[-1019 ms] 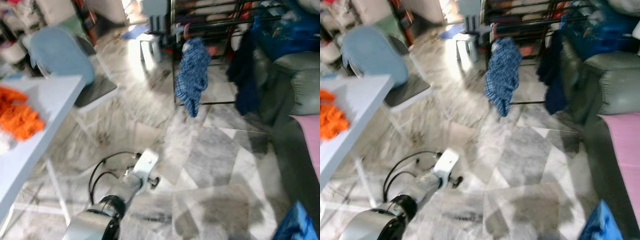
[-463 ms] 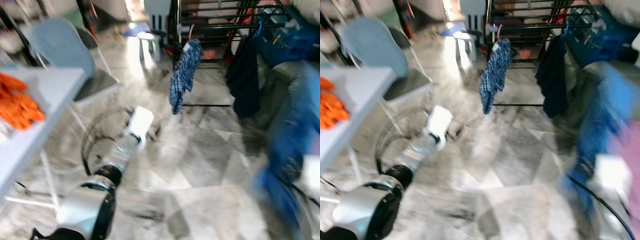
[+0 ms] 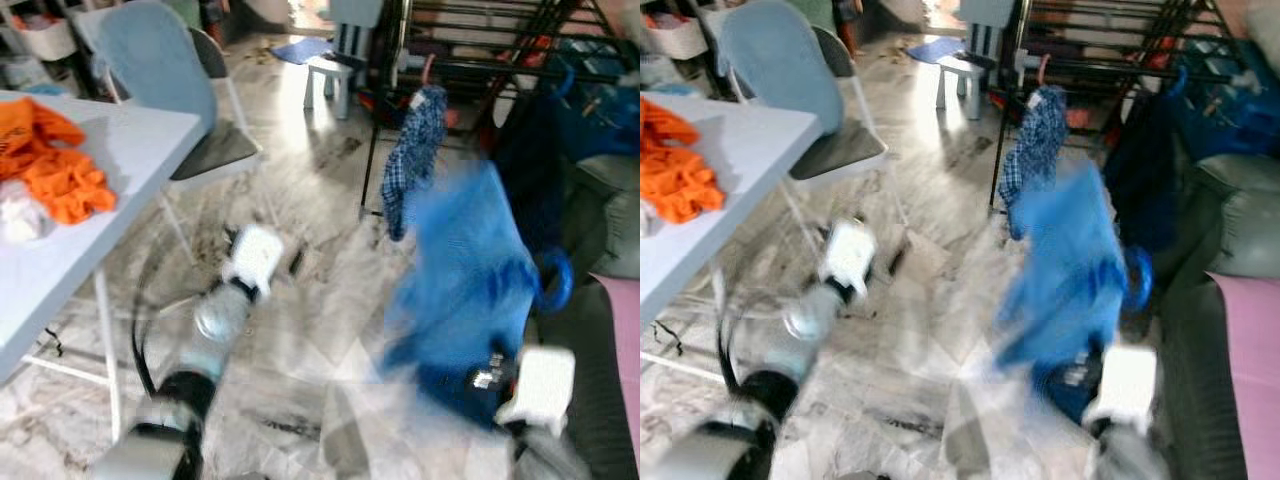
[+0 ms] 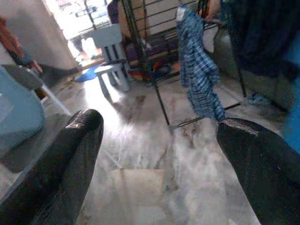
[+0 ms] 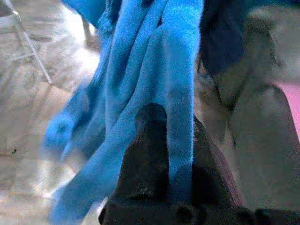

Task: Hang hanger

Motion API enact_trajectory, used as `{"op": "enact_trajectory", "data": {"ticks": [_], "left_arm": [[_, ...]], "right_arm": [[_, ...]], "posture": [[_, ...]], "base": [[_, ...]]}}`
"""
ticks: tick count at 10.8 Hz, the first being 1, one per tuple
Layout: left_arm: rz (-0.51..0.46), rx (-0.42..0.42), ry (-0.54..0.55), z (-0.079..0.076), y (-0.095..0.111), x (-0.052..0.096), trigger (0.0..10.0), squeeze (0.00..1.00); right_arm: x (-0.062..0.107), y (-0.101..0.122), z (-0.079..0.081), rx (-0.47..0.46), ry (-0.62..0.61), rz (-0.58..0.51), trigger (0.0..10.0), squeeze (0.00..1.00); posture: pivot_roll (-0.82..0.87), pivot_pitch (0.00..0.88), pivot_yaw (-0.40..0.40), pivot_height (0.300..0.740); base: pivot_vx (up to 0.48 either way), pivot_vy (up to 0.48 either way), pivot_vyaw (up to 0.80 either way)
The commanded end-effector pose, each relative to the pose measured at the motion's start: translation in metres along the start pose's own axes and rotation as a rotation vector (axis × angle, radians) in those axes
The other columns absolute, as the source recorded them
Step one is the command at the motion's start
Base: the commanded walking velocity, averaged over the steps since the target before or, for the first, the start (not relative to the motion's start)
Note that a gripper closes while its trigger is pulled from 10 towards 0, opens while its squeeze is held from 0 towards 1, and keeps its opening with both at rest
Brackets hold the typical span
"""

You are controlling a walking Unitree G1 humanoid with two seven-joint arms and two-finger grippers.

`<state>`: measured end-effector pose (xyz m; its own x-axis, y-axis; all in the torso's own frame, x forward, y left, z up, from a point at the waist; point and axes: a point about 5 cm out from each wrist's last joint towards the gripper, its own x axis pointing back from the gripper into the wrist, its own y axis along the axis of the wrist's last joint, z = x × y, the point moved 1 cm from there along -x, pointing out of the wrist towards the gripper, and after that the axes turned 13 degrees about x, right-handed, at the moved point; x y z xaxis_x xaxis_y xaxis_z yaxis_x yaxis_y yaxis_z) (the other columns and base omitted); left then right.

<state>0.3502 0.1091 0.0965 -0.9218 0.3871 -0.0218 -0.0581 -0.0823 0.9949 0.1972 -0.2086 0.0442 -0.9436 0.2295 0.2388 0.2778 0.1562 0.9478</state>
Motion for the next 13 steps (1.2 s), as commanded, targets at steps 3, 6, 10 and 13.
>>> {"op": "enact_trajectory", "data": {"ticks": [3, 6, 10, 13], "left_arm": [[0.022, -0.005, -0.047, -0.003, -0.007, 0.011, 10.0, 0.00], [-0.013, -0.064, -0.229, -0.026, 0.007, 0.001, 10.0, 0.00], [0.021, -0.036, -0.380, -0.053, 0.020, -0.026, 10.0, 0.00], [0.007, -0.071, -0.684, -0.095, 0.029, -0.026, 10.0, 0.00]], "right_arm": [[0.022, 0.004, -0.001, -0.028, -0.099, 0.022, 10.0, 0.00], [0.012, 0.012, -0.002, 0.054, -0.080, 0.033, 10.0, 0.00], [0.011, 0.013, 0.007, 0.064, -0.053, 0.049, 10.0, 0.00], [0.012, 0.015, 0.017, 0.058, 0.065, 0.043, 10.0, 0.00]], "posture": [[-0.08, 0.000, 0.029, 0.740], [-0.07, 0.000, 0.041, 0.740], [-0.09, 0.000, 0.026, 0.740], [-0.11, 0.000, 0.031, 0.740]], "base": [[0.000, 0.000, 0.00], [0.000, 0.000, 0.00], [0.000, 0.000, 0.00], [0.000, 0.000, 0.00]]}}
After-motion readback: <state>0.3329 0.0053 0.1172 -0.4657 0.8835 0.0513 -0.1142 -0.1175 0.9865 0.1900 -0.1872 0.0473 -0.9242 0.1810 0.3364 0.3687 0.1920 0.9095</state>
